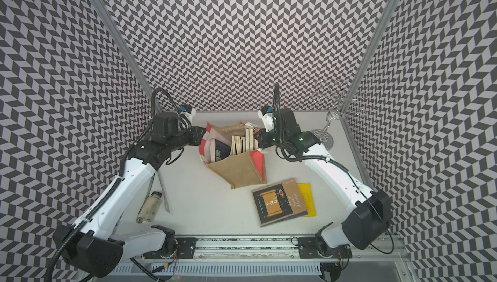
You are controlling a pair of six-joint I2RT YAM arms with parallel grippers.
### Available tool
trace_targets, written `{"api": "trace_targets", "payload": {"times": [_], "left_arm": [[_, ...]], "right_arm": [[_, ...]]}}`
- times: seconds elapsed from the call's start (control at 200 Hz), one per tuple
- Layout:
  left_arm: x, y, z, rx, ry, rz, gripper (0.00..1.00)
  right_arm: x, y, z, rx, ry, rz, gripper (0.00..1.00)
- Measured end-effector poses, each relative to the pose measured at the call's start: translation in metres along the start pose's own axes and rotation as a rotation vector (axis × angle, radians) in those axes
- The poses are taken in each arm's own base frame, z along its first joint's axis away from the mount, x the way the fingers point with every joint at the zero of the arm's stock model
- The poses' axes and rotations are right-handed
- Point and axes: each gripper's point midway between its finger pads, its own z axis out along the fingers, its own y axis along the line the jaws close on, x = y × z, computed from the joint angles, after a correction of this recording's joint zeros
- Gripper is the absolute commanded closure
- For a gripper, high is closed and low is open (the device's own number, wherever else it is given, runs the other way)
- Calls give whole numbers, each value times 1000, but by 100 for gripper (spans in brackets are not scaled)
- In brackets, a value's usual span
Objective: Put the books into the canvas bag
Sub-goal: Adjust the canvas bag at the center of the board.
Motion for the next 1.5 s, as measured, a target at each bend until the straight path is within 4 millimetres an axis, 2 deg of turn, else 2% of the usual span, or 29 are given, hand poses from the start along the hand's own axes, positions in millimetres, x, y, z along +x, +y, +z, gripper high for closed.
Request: {"api": "trace_targets", "payload": {"times": [0.12, 0.215, 0.265, 0.33, 0.431, 0.501, 0.606, 0.671, 0.791, 0.816, 0.821, 0.846, 1.042, 1.297, 1.437, 1.502], "left_arm": [[-33, -27, -26, 123, -93, 27, 57], [-36, -68, -37, 300, -91, 63, 55], [-29, -91, -36, 386, -64, 84, 55], [-8, -117, -28, 475, 3, 101, 55], [32, -136, -11, 547, 124, 96, 55], [61, -132, 6, 540, 210, 69, 55], [93, -121, 26, 502, 303, 28, 54], [106, -116, 35, 484, 339, 14, 45], [118, -111, 46, 459, 374, -8, 44], [119, -110, 49, 452, 377, -9, 11], [119, -109, 49, 451, 378, -9, 7], [121, -108, 52, 442, 381, -7, 3], [132, -93, 71, 346, 407, -9, 2], [125, -83, 83, 259, 400, 11, 1], [137, -81, 92, 228, 434, 17, 11], [138, -84, 95, 227, 435, 17, 24]], "right_arm": [[0, 1, 0, -8, 2, 0, 100], [0, 3, 0, -18, 1, -1, 100], [0, 3, 1, -24, -2, -3, 100], [0, 4, 2, -30, -9, -6, 100], [0, 5, 4, -41, -13, -9, 100], [0, 5, 4, -47, -14, -9, 100], [0, 6, 4, -53, -16, -11, 100], [0, 7, 4, -57, -15, -12, 100], [1, 9, 4, -68, -12, -17, 100], [1, 9, 4, -71, -11, -18, 100], [1, 9, 5, -71, -10, -18, 100], [1, 10, 5, -75, -11, -20, 100], [3, 14, 7, -103, -14, -35, 100], [5, 24, 9, -126, -14, -73, 100], [8, 33, 10, -135, -11, -95, 100], [9, 34, 11, -132, -10, -100, 100]]}}
